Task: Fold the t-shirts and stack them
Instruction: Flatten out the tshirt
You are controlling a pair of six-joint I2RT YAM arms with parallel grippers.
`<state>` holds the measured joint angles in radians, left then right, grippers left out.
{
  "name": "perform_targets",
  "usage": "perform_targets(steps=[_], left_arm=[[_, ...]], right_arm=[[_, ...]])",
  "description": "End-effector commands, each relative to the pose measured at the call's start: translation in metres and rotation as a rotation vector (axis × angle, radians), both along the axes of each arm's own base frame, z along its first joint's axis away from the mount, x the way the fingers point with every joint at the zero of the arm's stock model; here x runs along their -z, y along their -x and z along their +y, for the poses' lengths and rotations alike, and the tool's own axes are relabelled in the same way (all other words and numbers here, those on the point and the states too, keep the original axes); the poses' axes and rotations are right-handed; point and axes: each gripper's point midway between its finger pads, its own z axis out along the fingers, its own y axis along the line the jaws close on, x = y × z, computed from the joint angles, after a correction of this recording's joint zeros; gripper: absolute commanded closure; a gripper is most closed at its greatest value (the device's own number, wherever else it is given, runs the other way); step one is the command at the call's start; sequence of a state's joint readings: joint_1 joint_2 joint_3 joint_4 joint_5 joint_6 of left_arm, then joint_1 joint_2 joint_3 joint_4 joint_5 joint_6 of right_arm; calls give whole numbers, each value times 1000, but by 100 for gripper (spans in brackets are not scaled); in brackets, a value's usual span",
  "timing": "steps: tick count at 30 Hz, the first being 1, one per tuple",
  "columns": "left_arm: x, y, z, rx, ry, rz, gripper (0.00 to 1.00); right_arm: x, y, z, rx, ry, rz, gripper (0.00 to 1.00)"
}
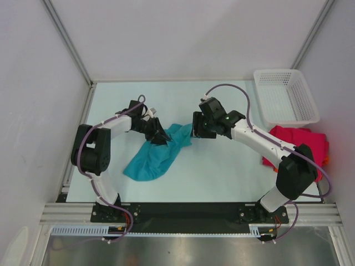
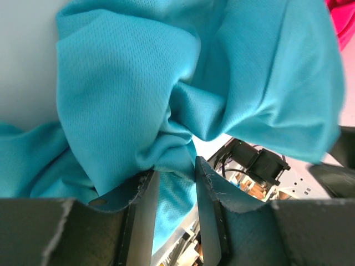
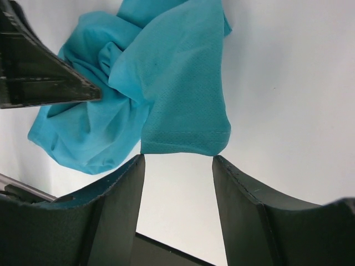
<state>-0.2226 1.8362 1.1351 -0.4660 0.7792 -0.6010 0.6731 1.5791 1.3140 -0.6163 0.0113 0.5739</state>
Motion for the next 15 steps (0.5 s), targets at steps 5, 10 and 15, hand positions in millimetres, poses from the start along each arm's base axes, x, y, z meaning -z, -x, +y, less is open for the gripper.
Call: perform_targets(steps=[5,10,15], left_arm=[[-51,-20,27,-44,-49,-172,63],[-60,-28,39,-69,-57,-188,63],[-63,-30,45,-77,-63,-189,63]], right_arm=[[33,10,3,4,37,39,43],[40,20,-13,30,70,35,43],[57,44,-27,53,60,75,43]])
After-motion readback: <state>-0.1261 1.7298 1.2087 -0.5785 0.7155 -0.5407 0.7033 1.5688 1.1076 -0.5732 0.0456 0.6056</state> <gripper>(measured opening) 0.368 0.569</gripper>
